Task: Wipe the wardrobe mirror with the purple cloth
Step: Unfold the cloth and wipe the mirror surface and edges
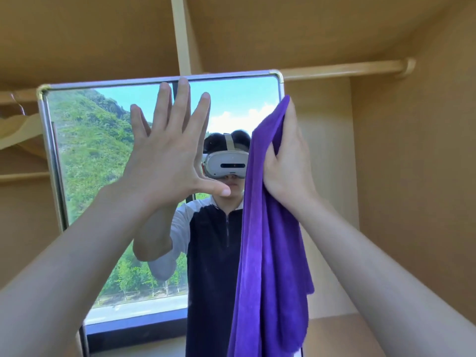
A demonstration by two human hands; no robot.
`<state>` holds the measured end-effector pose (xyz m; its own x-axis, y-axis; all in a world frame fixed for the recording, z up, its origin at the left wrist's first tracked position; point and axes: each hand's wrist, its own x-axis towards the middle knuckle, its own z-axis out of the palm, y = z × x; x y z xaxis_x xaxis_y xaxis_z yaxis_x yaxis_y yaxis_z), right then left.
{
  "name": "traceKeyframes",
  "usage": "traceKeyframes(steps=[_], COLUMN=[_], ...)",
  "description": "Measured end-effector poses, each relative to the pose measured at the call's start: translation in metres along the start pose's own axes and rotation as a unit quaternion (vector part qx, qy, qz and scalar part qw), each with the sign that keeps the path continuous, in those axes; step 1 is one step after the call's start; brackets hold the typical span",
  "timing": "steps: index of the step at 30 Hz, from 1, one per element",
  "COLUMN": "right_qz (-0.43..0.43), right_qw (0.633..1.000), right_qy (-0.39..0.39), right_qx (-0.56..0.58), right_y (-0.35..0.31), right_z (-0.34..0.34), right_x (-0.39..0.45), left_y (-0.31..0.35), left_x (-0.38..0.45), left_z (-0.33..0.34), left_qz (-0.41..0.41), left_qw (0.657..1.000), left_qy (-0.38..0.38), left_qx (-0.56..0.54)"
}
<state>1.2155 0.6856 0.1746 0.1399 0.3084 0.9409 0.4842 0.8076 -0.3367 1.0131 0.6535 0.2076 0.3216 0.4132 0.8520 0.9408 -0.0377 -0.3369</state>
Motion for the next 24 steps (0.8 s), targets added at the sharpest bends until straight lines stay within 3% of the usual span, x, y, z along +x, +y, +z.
traceKeyframes(steps=[4, 13, 17, 24], right_qz=[0.016, 0.106, 0.116, 0.061], right_qw=[1.000, 0.994, 0.992, 0.996], right_qy=[0.013, -0.028, -0.040, 0.052], right_qx=[0.022, 0.026, 0.026, 0.044], right_y=[0.010, 0.060, 0.056, 0.010], right_z=[0.004, 0.003, -0.002, 0.007], right_x=[-0.021, -0.187, -0.160, -0.037], left_y=[0.009, 0.035, 0.046, 0.048], left_x=[-0.020, -0.059, -0.077, -0.083], left_z=[0.006, 0.017, 0.022, 0.027], left_qz=[0.008, 0.020, 0.023, 0.021], left_qw=[1.000, 0.999, 0.998, 0.998], left_qy=[-0.012, -0.040, -0.050, -0.052], left_qx=[-0.024, 0.025, 0.037, 0.034])
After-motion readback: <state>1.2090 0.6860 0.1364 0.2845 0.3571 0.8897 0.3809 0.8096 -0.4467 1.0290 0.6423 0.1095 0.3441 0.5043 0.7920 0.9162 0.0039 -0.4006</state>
